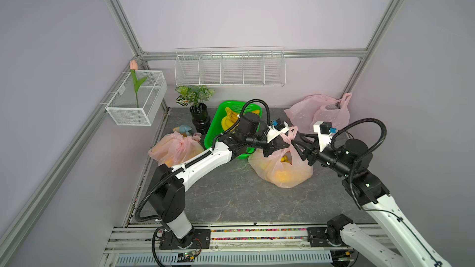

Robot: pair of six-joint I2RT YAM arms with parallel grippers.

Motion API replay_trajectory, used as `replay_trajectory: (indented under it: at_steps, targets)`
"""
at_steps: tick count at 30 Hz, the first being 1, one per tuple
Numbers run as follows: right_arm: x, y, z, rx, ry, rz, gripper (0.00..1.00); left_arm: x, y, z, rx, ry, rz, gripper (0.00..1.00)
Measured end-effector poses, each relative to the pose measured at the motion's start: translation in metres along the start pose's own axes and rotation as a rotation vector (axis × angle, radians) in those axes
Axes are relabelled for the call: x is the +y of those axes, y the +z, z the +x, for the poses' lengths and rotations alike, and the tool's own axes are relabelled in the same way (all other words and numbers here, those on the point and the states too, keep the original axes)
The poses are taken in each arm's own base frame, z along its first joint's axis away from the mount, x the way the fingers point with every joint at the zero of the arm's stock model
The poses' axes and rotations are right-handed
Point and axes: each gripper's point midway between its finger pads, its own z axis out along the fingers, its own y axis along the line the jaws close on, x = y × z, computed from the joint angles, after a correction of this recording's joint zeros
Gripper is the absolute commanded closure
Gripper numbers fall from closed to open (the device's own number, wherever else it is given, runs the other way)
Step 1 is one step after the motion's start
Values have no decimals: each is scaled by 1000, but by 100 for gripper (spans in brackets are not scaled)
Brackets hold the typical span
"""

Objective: Place the banana into a plastic bag & tie a knot
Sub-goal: Cross the plastic bag at the center of the board.

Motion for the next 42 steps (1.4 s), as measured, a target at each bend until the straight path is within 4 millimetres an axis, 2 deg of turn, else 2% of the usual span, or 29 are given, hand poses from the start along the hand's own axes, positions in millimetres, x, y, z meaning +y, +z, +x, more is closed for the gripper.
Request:
replay_trajectory:
  at_steps: [6,9,12,16,19,22,25,29,35,42]
  targets:
    - [-16,17,1,47,80,47,25,-7,0,1,15,34,8,100]
    - [-20,27,3,71,108,49,24,-12,2,3,25,47,15,100]
    - [-22,36,4,90,123,45,34,-14,3,4,34,55,17,100]
    - [-23,42,9,111,143,35,60,-13,4,7,43,55,9,100]
    - [-23,40,9,112,132,37,75,-12,3,8,49,49,-1,100]
    - [-20,34,5,101,111,35,84,-8,2,8,51,29,-14,100]
    - [-14,24,2,77,89,25,86,1,-1,6,47,6,-35,100]
    - [-6,16,10,76,71,3,89,13,-2,6,48,-24,-69,100]
    - [3,13,48,142,71,-41,90,24,4,16,71,-72,-107,100]
    - [7,19,81,202,76,-52,87,25,7,20,84,-100,-109,100]
